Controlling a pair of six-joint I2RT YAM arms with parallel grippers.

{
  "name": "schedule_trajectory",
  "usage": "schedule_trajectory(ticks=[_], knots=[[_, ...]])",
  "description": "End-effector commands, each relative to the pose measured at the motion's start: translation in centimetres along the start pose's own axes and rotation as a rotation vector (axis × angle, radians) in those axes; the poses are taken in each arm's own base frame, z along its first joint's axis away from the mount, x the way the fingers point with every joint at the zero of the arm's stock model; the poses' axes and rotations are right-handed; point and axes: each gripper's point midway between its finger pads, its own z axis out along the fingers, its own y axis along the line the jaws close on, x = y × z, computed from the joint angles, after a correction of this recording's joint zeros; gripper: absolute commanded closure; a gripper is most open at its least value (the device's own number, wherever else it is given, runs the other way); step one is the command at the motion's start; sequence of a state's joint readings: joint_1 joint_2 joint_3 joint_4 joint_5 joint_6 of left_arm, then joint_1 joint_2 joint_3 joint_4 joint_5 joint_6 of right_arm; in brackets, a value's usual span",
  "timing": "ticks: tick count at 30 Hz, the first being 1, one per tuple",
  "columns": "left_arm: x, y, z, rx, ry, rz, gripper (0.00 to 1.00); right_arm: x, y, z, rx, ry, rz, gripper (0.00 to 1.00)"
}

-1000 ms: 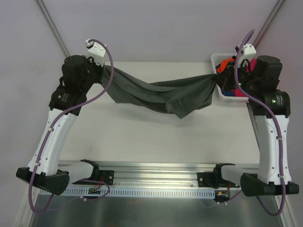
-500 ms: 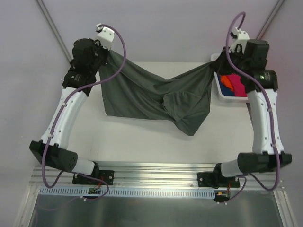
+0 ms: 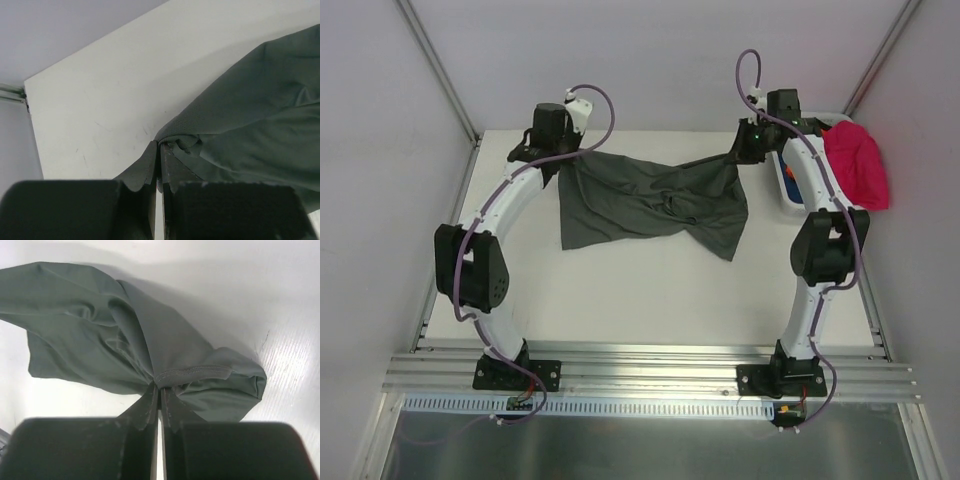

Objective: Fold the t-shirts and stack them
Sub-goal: Grab the tshirt from the pile, then move the tshirt to the center of the board

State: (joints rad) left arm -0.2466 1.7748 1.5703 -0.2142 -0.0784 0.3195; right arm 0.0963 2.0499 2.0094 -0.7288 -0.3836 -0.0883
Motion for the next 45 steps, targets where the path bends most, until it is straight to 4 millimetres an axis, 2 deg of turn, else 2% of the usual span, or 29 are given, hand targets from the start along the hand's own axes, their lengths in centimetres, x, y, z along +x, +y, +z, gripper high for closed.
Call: schedule_trajectory(ticks=[1,2,3,4,6,7,8,9,10,11,14,16,17,22,25,28,30,31,32,34,35,36,37,38,39,40,41,43,45], knots=[[-5.8,2.6,-4.8,-0.063,-0.183,-0.033,1.0,-4.3,4.4,-7.6,-0.06,-0.195,-0.065,0.99],[-5.9,2.6,-5.6,-0.061,-0.193,-0.032,1.0,-3.6,4.7,-8.1,-0.066,-0.187,-0.063,1.0],[-6.0,2.6,-7.5,-0.061,-0.218,-0.031,1.0,-3.6,5.7,-10.5,-0.078,-0.226,-0.076,0.99],[-6.1,2.7,-8.6,-0.061,-0.234,-0.031,1.0,-1.7,5.4,-10.2,-0.08,-0.184,-0.054,0.99],[-5.9,2.3,-11.8,-0.043,-0.276,-0.029,1.0,-0.3,6.2,-12.0,-0.093,-0.187,-0.055,0.99],[-5.8,2.2,-12.7,-0.04,-0.286,-0.03,1.0,0.3,7.2,-14.3,-0.102,-0.22,-0.074,0.99],[-6.3,2.3,-15.0,-0.042,-0.33,-0.027,1.0,1.5,7.2,-14.6,-0.101,-0.205,-0.074,0.99],[-5.5,2.1,-15.5,-0.038,-0.326,-0.026,1.0,2.3,7.3,-15.2,-0.099,-0.199,-0.075,0.99],[-5.4,2.1,-16.4,-0.037,-0.335,-0.025,1.0,2.7,8.2,-17.6,-0.108,-0.241,-0.089,0.99],[-5.8,2.3,-18.3,-0.047,-0.372,-0.017,1.0,3.7,8.2,-17.8,-0.107,-0.229,-0.085,0.99],[-5.0,2.5,-20.5,-0.073,-0.398,-0.018,1.0,6.1,8.8,-20.9,-0.098,-0.258,-0.099,0.99],[-4.8,2.7,-21.5,-0.085,-0.415,-0.031,1.0,7.1,8.6,-22.1,-0.078,-0.269,-0.122,0.99],[-5.0,2.9,-22.8,-0.096,-0.441,-0.037,1.0,8.3,8.7,-23.3,-0.072,-0.277,-0.134,1.0],[-4.3,3.1,-24.9,-0.119,-0.465,-0.045,1.0,11.1,8.0,-25.3,-0.028,-0.271,-0.173,0.99],[-4.9,4.0,-24.4,-0.163,-0.461,-0.015,1.0,9.5,8.0,-25.6,-0.011,-0.323,-0.188,0.99],[-5.7,4.7,-22.0,-0.192,-0.446,0.034,1.0,6.0,7.9,-24.4,-0.018,-0.371,-0.197,0.99],[-6.1,4.6,-18.6,-0.181,-0.415,0.08,1.0,4.0,8.0,-22.8,-0.038,-0.371,-0.203,0.99],[-5.9,4.8,-17.4,-0.187,-0.387,0.07,1.0,3.3,7.0,-19.5,-0.044,-0.295,-0.163,0.99],[-4.6,4.4,-14.2,-0.171,-0.313,0.07,1.0,2.1,7.3,-18.9,-0.065,-0.297,-0.158,0.99],[-4.4,4.1,-12.0,-0.155,-0.269,0.036,1.0,1.6,6.7,-15.8,-0.087,-0.232,-0.104,0.99],[-3.2,3.6,-9.6,-0.135,-0.217,0.032,1.0,1.3,5.8,-12.7,-0.095,-0.169,-0.069,0.99],[-3.2,3.1,-8.7,-0.11,-0.212,0.03,1.0,1.4,5.5,-11.3,-0.106,-0.137,-0.052,0.99],[-2.8,2.7,-7.8,-0.099,-0.194,0.005,1.0,1.4,5.4,-9.9,-0.122,-0.109,-0.024,0.96],[-1.7,2.2,-5.8,-0.085,-0.153,-0.004,1.0,1.6,4.4,-7.2,-0.119,-0.056,0.01,0.86],[-1.3,2.1,-4.9,-0.084,-0.134,-0.017,1.0,1.4,4.2,-6.2,-0.119,-0.043,0.018,0.54],[-0.7,1.8,-3.9,-0.082,-0.112,-0.043,1.0,1.5,3.7,-5.1,-0.103,-0.028,0.012,0.4],[0.6,1.5,-2.2,-0.08,-0.068,-0.053,1.0,1.7,3.1,-4.0,-0.091,-0.006,0.009,0.34],[0.9,1.6,-0.9,-0.099,-0.048,-0.088,1.0,1.1,3.4,-4.0,-0.091,-0.018,-0.014,0.34],[1.0,1.4,-0.4,-0.09,-0.044,-0.093,1.0,1.7,3.8,-4.9,-0.092,-0.017,-0.02,0.35]])
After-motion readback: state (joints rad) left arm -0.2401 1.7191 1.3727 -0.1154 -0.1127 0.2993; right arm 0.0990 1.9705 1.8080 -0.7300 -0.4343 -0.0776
